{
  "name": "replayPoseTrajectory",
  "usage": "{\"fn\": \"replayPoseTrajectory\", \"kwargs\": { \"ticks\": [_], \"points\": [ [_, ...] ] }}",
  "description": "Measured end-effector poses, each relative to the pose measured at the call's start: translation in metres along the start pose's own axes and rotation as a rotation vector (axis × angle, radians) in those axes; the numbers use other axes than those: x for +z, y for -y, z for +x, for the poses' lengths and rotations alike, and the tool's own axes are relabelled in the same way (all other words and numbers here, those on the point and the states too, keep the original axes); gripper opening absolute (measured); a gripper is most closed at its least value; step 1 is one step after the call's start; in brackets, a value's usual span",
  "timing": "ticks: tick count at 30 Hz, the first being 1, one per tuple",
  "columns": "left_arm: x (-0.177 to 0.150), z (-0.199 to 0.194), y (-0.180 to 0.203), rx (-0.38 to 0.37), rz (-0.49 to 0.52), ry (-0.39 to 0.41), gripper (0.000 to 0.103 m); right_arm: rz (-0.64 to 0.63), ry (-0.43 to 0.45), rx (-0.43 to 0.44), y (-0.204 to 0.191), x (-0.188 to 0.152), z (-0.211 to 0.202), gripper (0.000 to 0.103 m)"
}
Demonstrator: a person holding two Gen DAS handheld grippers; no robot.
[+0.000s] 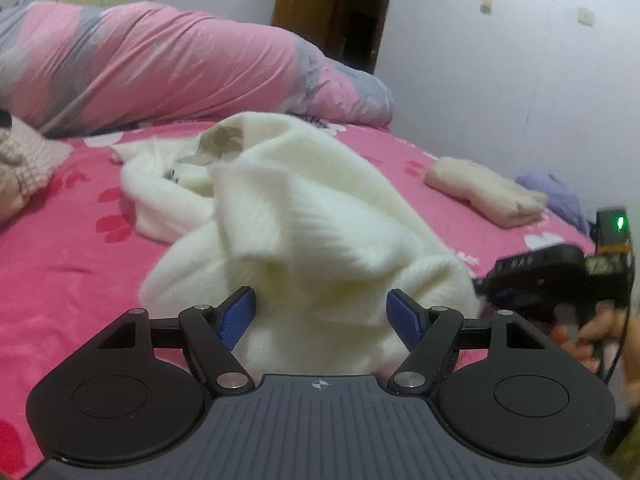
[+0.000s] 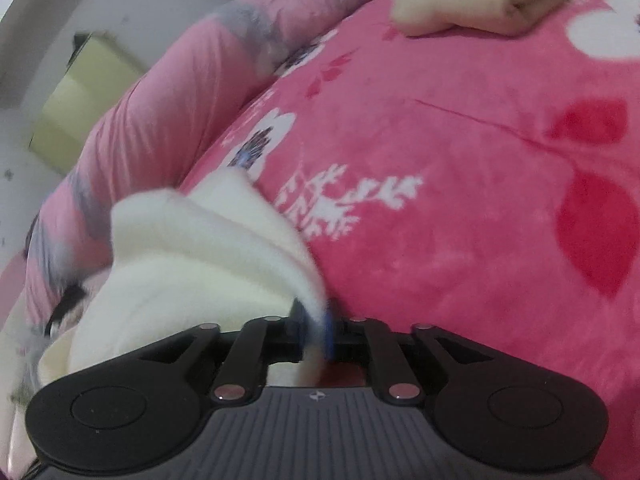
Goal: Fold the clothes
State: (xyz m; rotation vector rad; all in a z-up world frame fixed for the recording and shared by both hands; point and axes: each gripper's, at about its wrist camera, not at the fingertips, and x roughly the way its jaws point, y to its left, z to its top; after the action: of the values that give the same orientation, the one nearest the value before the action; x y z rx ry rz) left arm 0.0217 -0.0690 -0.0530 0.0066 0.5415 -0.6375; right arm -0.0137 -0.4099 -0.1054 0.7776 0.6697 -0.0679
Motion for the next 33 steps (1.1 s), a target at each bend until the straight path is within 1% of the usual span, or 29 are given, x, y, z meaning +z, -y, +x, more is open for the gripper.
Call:
{"fn": "replayPoseTrajectory", "kwargs": {
  "ticks": [2, 3, 4, 5, 7, 8, 9, 12, 13, 14, 15, 17, 18, 20, 21, 22, 23, 24, 25, 26, 27, 28, 30, 31, 33],
  "points": [
    [0.001, -0.004, -0.009, 0.003, -0.001, 0.007, 0.073, -0.045, -0.019, -0.006, -0.007, 0.005, -0.006, 0.035],
    [0.001, -0.007, -0.013, 0.009, -0.001, 0.012, 0.073, -0.068, -0.016, -0.017, -0.01, 0.008, -0.014, 0.04],
    [0.0, -0.01, -0.015, 0.018, -0.001, 0.018, 0.073, -0.09, -0.012, -0.028, -0.014, 0.011, -0.022, 0.048],
    [-0.001, -0.014, -0.02, 0.027, 0.0, 0.025, 0.073, -0.116, 0.006, -0.028, -0.018, 0.013, -0.032, 0.053],
    [-0.004, -0.018, -0.028, 0.046, 0.008, 0.038, 0.077, -0.162, 0.04, -0.012, -0.025, 0.017, -0.048, 0.055],
    [-0.005, -0.018, -0.032, 0.059, 0.012, 0.042, 0.082, -0.182, 0.051, 0.005, -0.032, 0.019, -0.053, 0.057],
    [-0.006, -0.017, -0.036, 0.074, 0.016, 0.046, 0.084, -0.207, 0.057, 0.027, -0.043, 0.021, -0.055, 0.058],
    [-0.008, -0.006, -0.047, 0.108, 0.034, 0.039, 0.084, -0.341, 0.051, 0.115, -0.091, 0.017, -0.05, 0.066],
    [-0.008, 0.0, -0.05, 0.108, 0.034, 0.028, 0.084, -0.399, 0.043, 0.146, -0.111, 0.011, -0.044, 0.071],
    [-0.009, 0.005, -0.053, 0.103, 0.023, 0.017, 0.082, -0.457, 0.034, 0.178, -0.131, 0.004, -0.037, 0.075],
    [-0.01, 0.009, -0.056, 0.098, 0.009, 0.007, 0.079, -0.515, 0.026, 0.211, -0.152, -0.002, -0.031, 0.076],
    [-0.012, 0.014, -0.06, 0.095, -0.025, -0.004, 0.071, -0.639, -0.011, 0.262, -0.189, -0.022, -0.017, 0.08],
    [-0.013, 0.016, -0.062, 0.095, -0.041, -0.009, 0.065, -0.703, -0.026, 0.274, -0.203, -0.033, -0.009, 0.082],
    [-0.015, 0.017, -0.063, 0.083, -0.064, -0.013, 0.055, -0.846, -0.027, 0.269, -0.225, -0.056, 0.003, 0.083],
    [-0.016, 0.017, -0.062, 0.082, -0.069, -0.009, 0.052, -0.892, -0.015, 0.25, -0.231, -0.063, 0.008, 0.083],
    [-0.017, 0.016, -0.061, 0.081, -0.069, -0.003, 0.048, -0.903, -0.013, 0.224, -0.233, -0.066, 0.014, 0.081],
    [-0.018, 0.016, -0.06, 0.077, -0.073, 0.002, 0.041, -0.913, -0.011, 0.197, -0.235, -0.068, 0.021, 0.077],
    [-0.019, 0.015, -0.059, 0.072, -0.077, 0.005, 0.037, -0.89, -0.032, 0.178, -0.233, -0.066, 0.027, 0.06],
    [-0.019, 0.015, -0.058, 0.073, -0.081, 0.009, 0.036, -0.865, -0.054, 0.159, -0.23, -0.064, 0.033, 0.041],
    [-0.019, 0.014, -0.056, 0.075, -0.085, 0.013, 0.031, -0.84, -0.075, 0.139, -0.228, -0.062, 0.04, 0.029],
    [-0.018, 0.011, -0.055, 0.073, -0.094, 0.017, 0.027, -0.813, -0.077, 0.14, -0.223, -0.059, 0.041, 0.023],
    [-0.017, 0.008, -0.054, 0.07, -0.108, 0.023, 0.024, -0.785, -0.071, 0.155, -0.218, -0.056, 0.038, 0.011],
    [-0.013, 0.001, -0.051, 0.053, -0.127, 0.04, 0.019, -0.745, -0.029, 0.171, -0.208, -0.052, 0.024, 0.0],
    [-0.01, -0.003, -0.047, 0.044, -0.131, 0.052, 0.018, -0.725, -0.003, 0.172, -0.201, -0.045, 0.016, 0.0],
    [-0.002, -0.011, -0.037, 0.019, -0.132, 0.079, 0.017, -0.654, 0.055, 0.2, -0.185, -0.03, -0.005, 0.0]
  ]
}}
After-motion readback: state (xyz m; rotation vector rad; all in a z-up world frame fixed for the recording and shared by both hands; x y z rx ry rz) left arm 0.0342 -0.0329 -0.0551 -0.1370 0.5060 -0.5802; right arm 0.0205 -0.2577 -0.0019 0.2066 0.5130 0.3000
